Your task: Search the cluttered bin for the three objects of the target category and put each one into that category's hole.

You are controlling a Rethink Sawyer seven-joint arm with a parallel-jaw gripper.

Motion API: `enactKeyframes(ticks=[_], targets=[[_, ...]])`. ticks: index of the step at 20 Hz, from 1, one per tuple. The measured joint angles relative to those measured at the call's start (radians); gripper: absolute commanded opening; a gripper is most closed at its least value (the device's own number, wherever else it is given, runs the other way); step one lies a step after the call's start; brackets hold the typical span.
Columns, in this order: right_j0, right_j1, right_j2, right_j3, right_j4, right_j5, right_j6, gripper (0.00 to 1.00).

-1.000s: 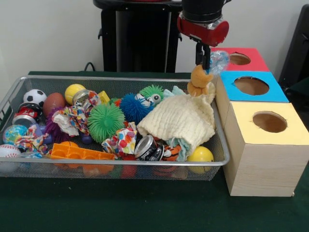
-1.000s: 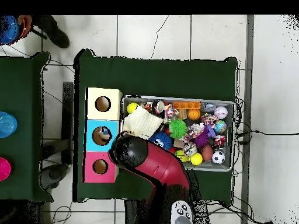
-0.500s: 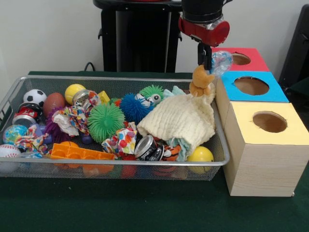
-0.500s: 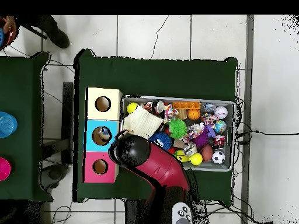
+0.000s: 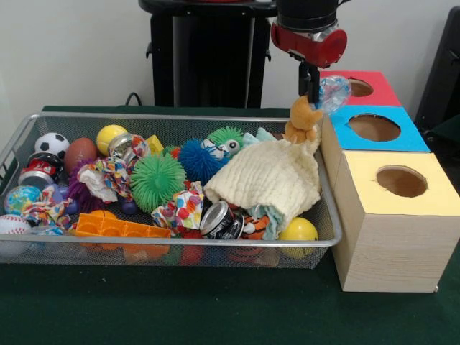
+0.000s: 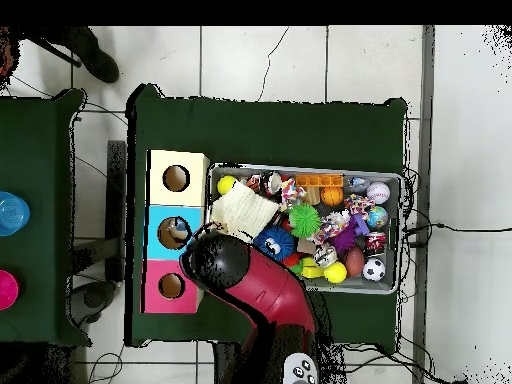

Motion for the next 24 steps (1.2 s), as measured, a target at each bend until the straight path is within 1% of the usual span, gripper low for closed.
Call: enactKeyframes(ticks=[13,18,24], targets=[[0.071,0.018,-0.039,0.002,0.040,-0.011,0.017,0.00],[0.075,0.024,-0.052,0.002,0.044,-0.020,0.037,0.00],[0.080,0.026,-0.064,0.001,0.044,-0.023,0.039,0.00]])
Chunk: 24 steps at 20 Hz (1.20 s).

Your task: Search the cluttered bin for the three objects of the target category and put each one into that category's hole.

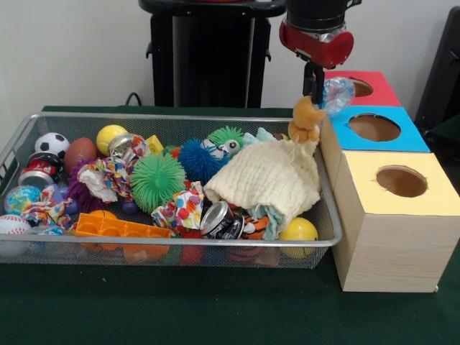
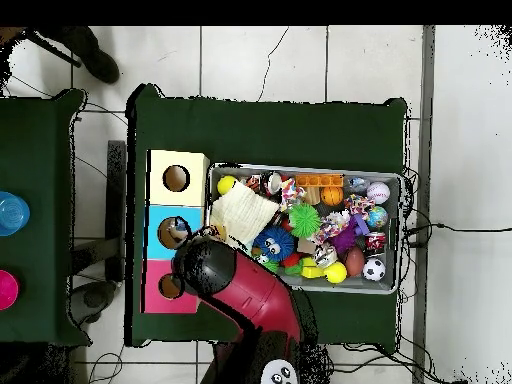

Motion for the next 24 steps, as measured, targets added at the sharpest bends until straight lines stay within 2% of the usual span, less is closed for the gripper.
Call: enactKeyframes(ticks=[17,24], targets=[[0.048,0.022,-0.054,-0.002,0.043,0.000,0.014,0.00],[0.071,0.028,-0.073,-0.005,0.059,0.000,0.051,0.00]])
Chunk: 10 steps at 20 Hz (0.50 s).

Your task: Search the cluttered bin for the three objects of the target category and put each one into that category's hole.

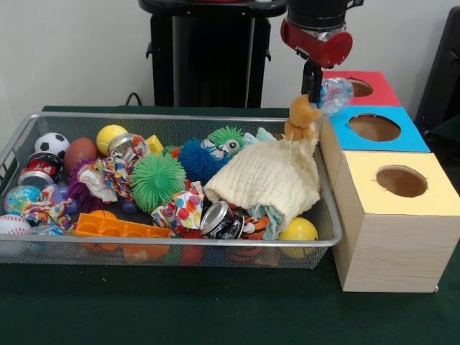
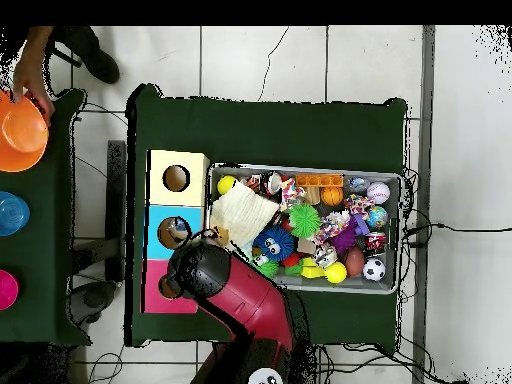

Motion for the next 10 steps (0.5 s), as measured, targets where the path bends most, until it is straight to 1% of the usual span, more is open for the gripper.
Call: enactKeyframes(ticks=[2,10], targets=[[0.001,0.005,-0.007,-0.009,0.000,0.000,0.013,0.00],[-0.009,0.010,-0.008,-0.044,0.000,0.000,0.015,0.00]])
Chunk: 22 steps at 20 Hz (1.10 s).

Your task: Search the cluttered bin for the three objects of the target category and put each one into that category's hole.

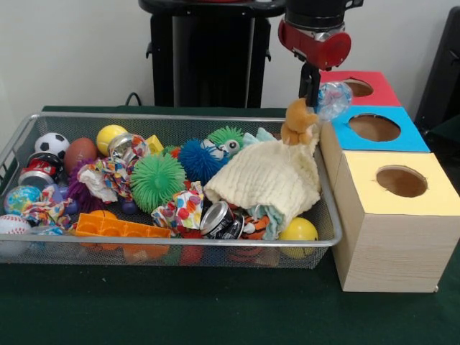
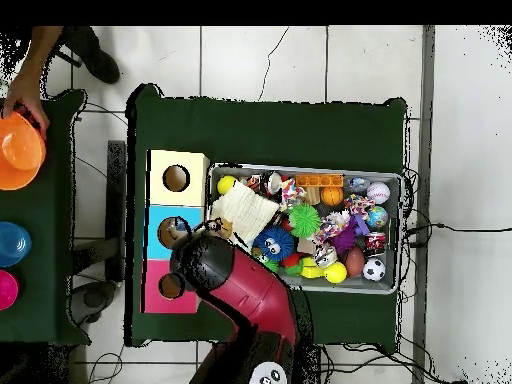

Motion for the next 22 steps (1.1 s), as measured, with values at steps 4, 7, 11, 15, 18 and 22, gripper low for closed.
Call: enactKeyframes(ticks=[4,7,11,15,18,22], targets=[[0.000,0.002,0.000,-0.018,0.000,0.000,0.000,0.00],[0.008,0.008,-0.004,-0.042,0.000,0.000,0.000,0.00],[0.024,0.016,-0.012,-0.074,0.000,0.000,0.001,0.00],[0.055,0.027,-0.031,-0.115,-0.001,0.001,0.015,0.00],[0.066,0.031,-0.033,-0.129,-0.001,0.001,0.020,0.00],[0.071,0.033,-0.033,-0.132,-0.001,0.001,0.020,0.00]])
